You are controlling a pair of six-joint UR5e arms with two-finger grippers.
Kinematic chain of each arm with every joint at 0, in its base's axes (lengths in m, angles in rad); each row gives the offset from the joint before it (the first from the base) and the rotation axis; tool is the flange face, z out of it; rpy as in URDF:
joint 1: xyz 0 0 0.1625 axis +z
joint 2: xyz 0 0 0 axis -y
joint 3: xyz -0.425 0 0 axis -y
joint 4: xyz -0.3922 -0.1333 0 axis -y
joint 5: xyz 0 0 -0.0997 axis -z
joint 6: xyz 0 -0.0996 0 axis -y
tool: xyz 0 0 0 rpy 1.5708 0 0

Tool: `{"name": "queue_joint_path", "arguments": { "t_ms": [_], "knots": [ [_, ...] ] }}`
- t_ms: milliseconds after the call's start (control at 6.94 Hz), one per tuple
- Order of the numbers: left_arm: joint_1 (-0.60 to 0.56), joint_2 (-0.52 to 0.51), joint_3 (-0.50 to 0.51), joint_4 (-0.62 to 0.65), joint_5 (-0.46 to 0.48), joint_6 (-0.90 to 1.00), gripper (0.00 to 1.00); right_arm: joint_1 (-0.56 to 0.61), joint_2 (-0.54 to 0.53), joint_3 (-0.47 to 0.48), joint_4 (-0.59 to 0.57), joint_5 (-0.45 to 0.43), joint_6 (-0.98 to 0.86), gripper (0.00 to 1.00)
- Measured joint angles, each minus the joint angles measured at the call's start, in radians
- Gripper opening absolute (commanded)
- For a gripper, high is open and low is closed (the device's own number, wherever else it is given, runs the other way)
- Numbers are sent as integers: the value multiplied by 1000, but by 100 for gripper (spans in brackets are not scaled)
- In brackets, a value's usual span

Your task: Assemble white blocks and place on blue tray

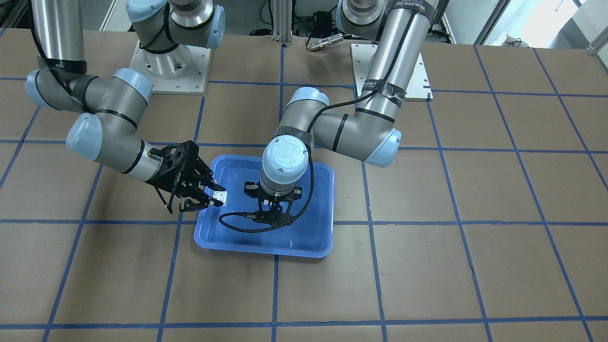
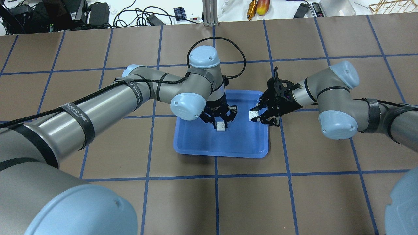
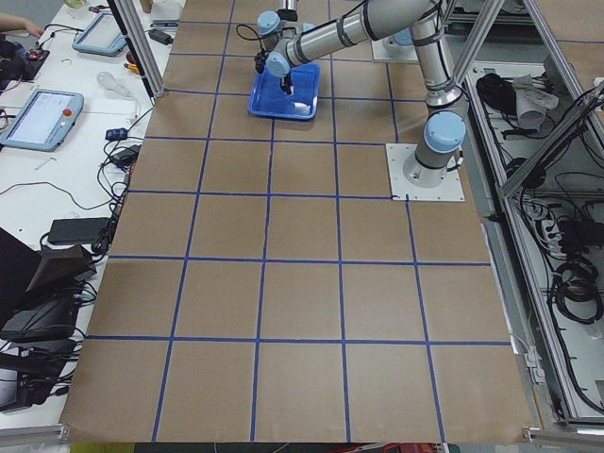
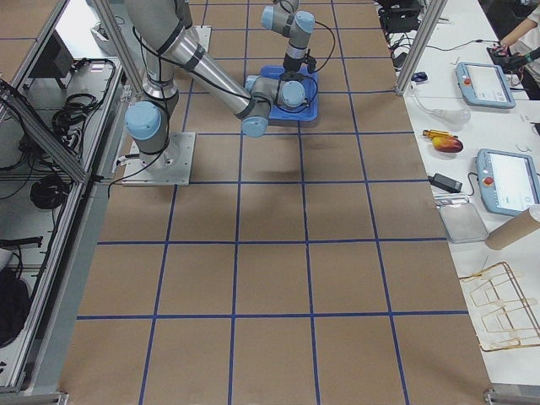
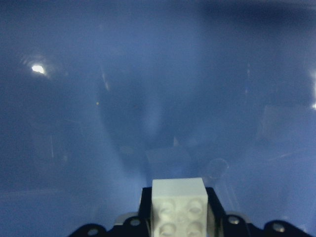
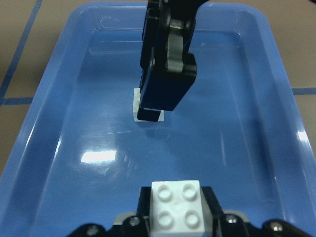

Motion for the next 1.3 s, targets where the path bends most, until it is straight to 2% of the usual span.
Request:
{"name": "queue_joint_path", "arguments": {
  "t_ms": [144,577,865,1297],
  "knots": [
    [0,1,1,0,0,-1,100,3,6,0,-7,0,9,0],
    [23,48,10,-12,34,4,100,36,31,0,-58,-6,42,0],
    [106,101,36,-46,83,19,100,70,45,0,-105,-10,104,0],
    [253,205,146,-265,118,127,100,125,75,5,-192,-13,213,0]
  ]
}}
